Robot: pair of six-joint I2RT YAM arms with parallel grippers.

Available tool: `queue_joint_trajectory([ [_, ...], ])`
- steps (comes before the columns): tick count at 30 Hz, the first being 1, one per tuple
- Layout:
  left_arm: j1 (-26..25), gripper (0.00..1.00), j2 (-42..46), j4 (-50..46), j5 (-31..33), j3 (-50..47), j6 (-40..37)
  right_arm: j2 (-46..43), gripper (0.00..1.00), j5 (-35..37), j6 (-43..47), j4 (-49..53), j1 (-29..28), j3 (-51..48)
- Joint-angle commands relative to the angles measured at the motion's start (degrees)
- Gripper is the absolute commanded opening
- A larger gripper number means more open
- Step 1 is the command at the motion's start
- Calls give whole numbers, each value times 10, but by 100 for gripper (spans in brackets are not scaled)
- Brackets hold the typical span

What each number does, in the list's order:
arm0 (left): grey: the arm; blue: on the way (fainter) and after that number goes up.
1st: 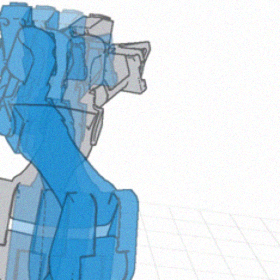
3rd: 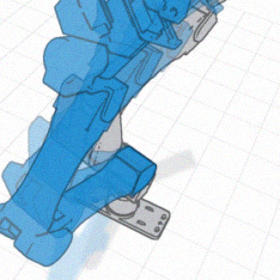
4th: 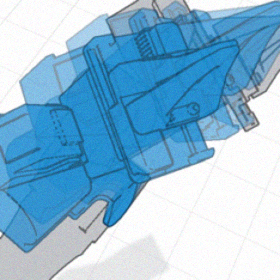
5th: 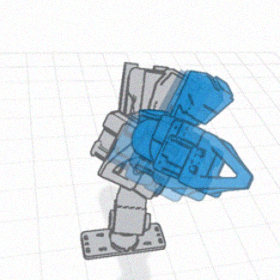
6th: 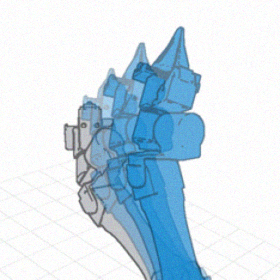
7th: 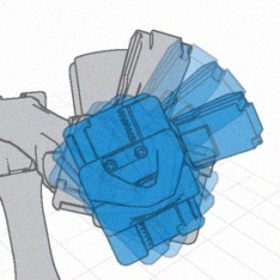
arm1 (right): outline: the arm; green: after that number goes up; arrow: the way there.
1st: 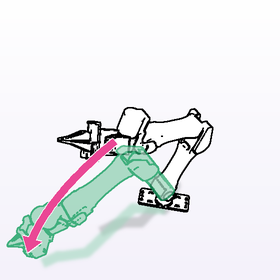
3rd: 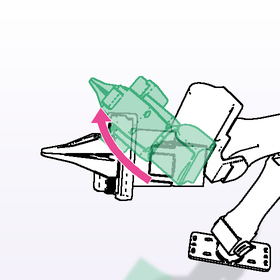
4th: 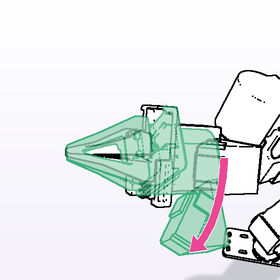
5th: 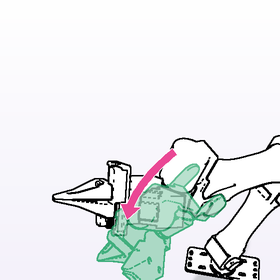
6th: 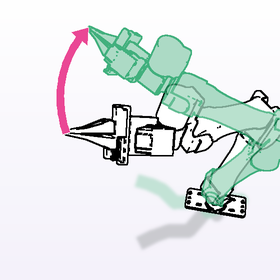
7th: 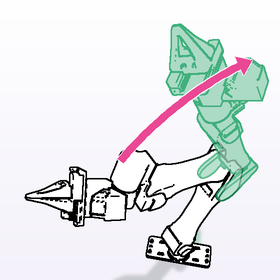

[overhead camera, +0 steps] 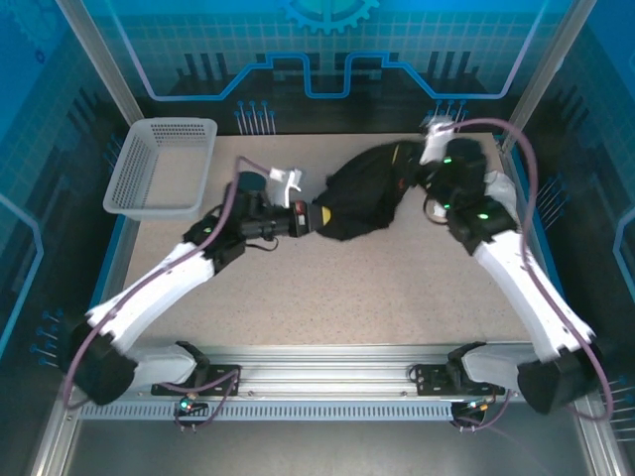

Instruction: Fold the inside-out t-shirt

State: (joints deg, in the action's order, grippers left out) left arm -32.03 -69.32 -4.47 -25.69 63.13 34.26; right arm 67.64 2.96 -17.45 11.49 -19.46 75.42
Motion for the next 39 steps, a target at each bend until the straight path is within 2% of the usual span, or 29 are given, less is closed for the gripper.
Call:
queue_joint_trajectory([
  [1, -2, 0, 41, 32, -30, 36, 1, 0, 0, 6, 64, 26, 2, 88],
  [5, 0, 0, 43, 8, 24, 63, -28, 81, 0, -26, 55, 39, 1, 174],
  [8, 14, 0, 34, -28, 83, 60, -36, 191, 0, -78, 44, 90, -1, 266],
  [11, 59, 0, 33, -32, 111, 21, -5, 338, 24, -108, 58, 222, -4, 403],
  [13, 93, 0, 30, -28, 102, -8, 22, 417, 41, -77, 72, 320, -5, 465],
  [15, 110, 0, 26, -36, 98, -29, 29, 407, 49, -62, 80, 325, -7, 404],
  [16, 114, 0, 24, -39, 97, -39, 26, 376, 54, -69, 79, 298, -9, 337],
  [18, 116, 0, 22, -58, 102, -51, 13, 301, 69, -87, 73, 229, -20, 195],
  [20, 118, 0, 21, -77, 114, -63, -1, 233, 74, -88, 70, 199, -39, 77],
  [24, 128, 0, 22, -93, 117, -83, -9, 129, 74, -42, 53, 201, -89, -118],
  [28, 131, 0, 23, -101, 112, -89, -14, 76, 73, -4, 14, 204, -111, -236],
  [33, 131, 0, 30, -106, 114, -92, -14, 97, 69, 57, -24, 214, -107, -282],
  [36, 131, 0, 41, -106, 117, -96, -13, 137, 68, 31, -39, 187, -103, -284],
  [37, 132, 0, 44, -106, 121, -96, -13, 160, 62, 24, -42, 185, -102, -277],
  [39, 134, 0, 50, -114, 128, -89, -13, 192, 29, 35, -35, 202, -99, -253],
])
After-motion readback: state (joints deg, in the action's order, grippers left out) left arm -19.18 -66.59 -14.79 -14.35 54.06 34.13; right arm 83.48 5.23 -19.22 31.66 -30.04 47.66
